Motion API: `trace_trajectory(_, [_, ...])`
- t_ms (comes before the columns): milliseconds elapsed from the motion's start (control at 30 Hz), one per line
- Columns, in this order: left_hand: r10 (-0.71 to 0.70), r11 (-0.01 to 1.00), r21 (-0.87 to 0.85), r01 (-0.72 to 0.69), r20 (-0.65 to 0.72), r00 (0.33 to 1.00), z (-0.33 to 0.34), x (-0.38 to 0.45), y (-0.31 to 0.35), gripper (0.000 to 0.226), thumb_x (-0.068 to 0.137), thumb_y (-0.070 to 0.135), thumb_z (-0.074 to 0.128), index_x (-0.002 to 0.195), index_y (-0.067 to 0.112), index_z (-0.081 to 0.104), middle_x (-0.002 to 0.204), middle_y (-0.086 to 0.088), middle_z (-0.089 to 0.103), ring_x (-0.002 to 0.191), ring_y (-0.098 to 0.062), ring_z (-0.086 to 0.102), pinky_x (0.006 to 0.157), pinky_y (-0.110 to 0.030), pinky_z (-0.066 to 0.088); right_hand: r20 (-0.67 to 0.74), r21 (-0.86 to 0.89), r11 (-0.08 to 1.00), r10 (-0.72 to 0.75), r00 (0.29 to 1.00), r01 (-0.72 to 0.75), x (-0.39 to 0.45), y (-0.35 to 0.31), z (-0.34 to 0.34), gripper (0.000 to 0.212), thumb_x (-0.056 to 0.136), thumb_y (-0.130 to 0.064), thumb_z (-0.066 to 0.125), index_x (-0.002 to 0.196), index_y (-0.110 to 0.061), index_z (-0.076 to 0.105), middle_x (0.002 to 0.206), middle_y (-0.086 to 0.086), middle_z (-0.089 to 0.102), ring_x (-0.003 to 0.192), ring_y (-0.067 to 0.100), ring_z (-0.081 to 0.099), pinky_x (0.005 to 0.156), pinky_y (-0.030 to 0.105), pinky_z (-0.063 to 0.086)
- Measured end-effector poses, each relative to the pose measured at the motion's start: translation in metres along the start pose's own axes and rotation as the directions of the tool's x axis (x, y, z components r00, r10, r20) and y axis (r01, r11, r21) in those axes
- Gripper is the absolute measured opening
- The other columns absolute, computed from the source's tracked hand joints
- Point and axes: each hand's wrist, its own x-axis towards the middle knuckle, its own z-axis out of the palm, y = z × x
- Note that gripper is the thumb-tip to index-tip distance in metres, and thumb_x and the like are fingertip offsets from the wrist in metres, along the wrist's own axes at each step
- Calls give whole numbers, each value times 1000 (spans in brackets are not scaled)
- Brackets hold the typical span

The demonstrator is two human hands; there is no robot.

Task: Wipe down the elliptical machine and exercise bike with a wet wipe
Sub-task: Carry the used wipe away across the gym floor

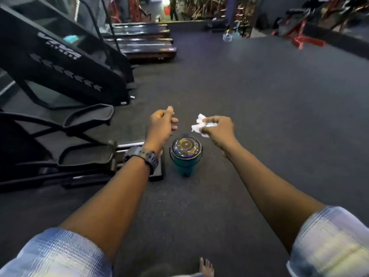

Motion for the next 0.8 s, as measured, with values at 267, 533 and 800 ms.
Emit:
trace_trajectory(267, [-81,996,40,83,-42,996,30,116,-35,30,107,39,45,91,20,61,91,-3,68,76,-15,62,67,-27,47,44,-78,988,137,990,-134,117,42,30,24,67,-12,80,86,-26,75,93,0,74,81,14,70,76,31,60])
trace_trajectory(533, [-136,990,35,135,22,990,32,268,-56,29,107,41,45,92,21,62,92,-3,69,81,-17,63,72,-30,46,-12,-130,964,231,973,-230,236,45,85,23,68,-12,80,87,-24,76,90,1,75,82,14,71,78,29,59])
trace_trajectory(800, [-137,989,61,132,100,985,32,364,-54,29,107,41,43,96,22,62,97,-2,69,87,-16,65,81,-35,51,-47,-123,951,281,959,-285,312,36,125,25,71,-12,80,93,-23,76,96,1,73,78,12,69,71,26,58])
